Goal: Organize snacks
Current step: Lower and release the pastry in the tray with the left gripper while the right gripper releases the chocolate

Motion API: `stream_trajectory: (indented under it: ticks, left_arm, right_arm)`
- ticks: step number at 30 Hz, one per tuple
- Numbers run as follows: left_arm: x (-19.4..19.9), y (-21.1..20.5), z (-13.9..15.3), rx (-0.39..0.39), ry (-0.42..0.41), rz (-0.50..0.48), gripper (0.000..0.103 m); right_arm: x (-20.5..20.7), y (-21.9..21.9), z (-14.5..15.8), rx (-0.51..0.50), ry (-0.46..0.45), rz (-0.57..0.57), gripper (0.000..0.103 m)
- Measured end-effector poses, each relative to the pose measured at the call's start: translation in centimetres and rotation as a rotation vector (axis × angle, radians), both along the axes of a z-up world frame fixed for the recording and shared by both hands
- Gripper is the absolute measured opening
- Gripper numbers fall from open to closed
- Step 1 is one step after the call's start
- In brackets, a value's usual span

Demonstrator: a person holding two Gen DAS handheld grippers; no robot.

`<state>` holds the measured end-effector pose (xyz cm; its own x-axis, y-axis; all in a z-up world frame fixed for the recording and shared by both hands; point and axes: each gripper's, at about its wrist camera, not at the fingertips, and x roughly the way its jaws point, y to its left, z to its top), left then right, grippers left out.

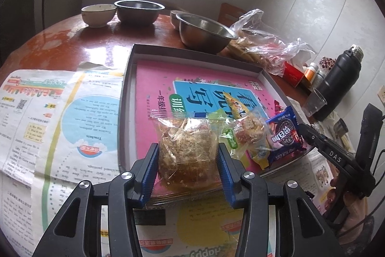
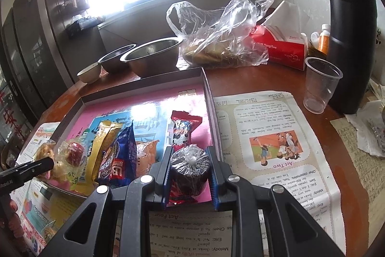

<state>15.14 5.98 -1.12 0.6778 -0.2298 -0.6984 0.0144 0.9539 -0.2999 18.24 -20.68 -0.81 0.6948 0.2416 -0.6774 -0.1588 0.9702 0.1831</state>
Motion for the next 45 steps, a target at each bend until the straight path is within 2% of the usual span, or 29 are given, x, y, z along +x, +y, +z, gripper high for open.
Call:
stream_trajectory:
  ticks: [10,22,27,45]
  left_arm:
    - [0.0,0.3,0.0,-0.021,-0.008,0.010,0.049]
    - [1.2,1.9,-0.1,-0.047,-0.064,0.063,0.048]
    - [1.2,1.6,-0.2,-0.019,-0.077,0.061,0.048]
    - [1.1,1.4,-0.3,0.000,-0.096,0.059,0.049]
  right_arm:
    - [0.1,0.0,0.1,-0.014,0.003,-0.001,0.026]
    - [0.4,0.2,0.2,-0.020,0.001,-0.012,0.026]
    - [0.5,0.5,0.1,-0.030,0.001,-0.012,0.026]
    - [0.0,0.0,0.2,-0.031,0.011,-0.037,0.028]
